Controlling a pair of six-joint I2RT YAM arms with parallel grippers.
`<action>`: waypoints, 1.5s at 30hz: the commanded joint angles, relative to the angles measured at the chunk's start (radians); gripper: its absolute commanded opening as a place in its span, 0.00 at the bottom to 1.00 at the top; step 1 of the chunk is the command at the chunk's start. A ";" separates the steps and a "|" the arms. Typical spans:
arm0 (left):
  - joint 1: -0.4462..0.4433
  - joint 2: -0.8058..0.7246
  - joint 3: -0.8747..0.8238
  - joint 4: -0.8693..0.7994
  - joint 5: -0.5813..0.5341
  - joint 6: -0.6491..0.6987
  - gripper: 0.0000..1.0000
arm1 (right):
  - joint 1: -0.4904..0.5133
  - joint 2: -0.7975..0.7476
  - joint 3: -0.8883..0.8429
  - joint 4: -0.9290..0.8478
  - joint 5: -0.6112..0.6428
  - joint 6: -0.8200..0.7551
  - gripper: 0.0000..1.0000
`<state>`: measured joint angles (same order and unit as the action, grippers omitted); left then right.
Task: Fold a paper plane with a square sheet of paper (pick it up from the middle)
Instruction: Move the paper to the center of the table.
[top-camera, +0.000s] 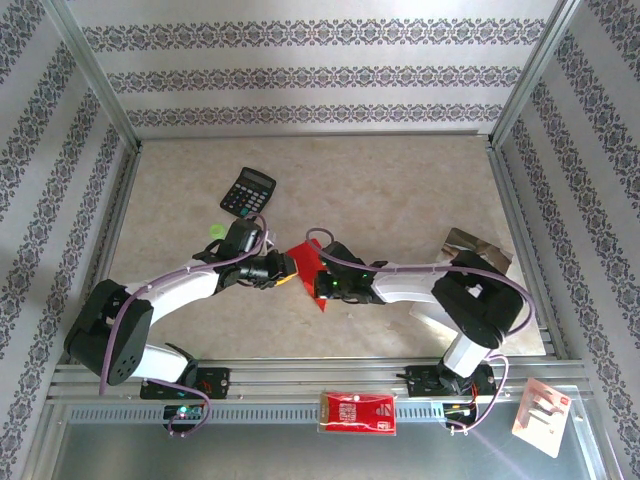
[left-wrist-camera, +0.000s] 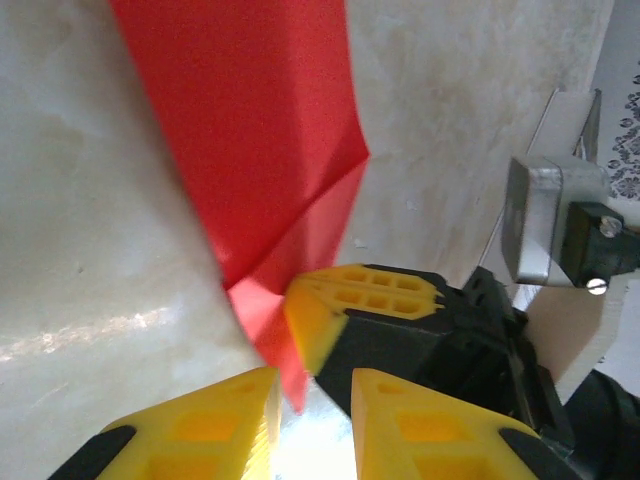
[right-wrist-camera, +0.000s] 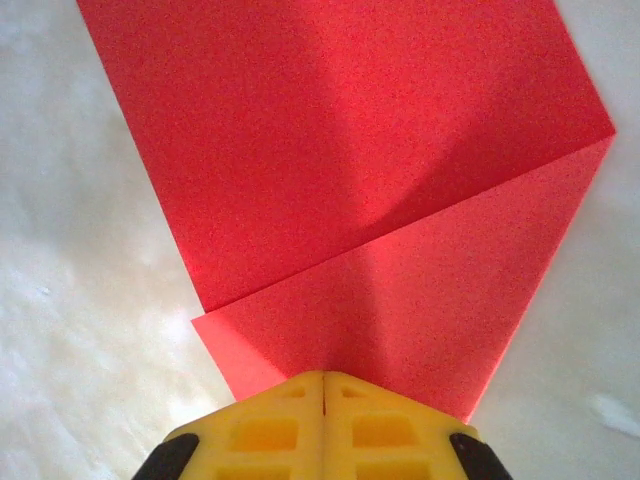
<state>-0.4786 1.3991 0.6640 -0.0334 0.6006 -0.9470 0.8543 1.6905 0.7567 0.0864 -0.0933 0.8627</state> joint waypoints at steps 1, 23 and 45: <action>-0.041 0.005 -0.020 0.060 -0.008 -0.043 0.24 | 0.004 0.003 0.010 0.105 0.032 0.109 0.07; -0.045 0.372 0.203 -0.080 0.052 0.167 0.12 | -0.322 -0.233 -0.019 -0.153 -0.192 -0.207 0.26; 0.053 0.338 0.326 -0.455 0.103 0.504 0.18 | -0.357 -0.267 -0.062 -0.242 -0.306 -0.275 0.28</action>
<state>-0.4667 1.7718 0.9588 -0.4030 0.7853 -0.4751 0.5056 1.4326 0.7025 -0.1493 -0.3691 0.6025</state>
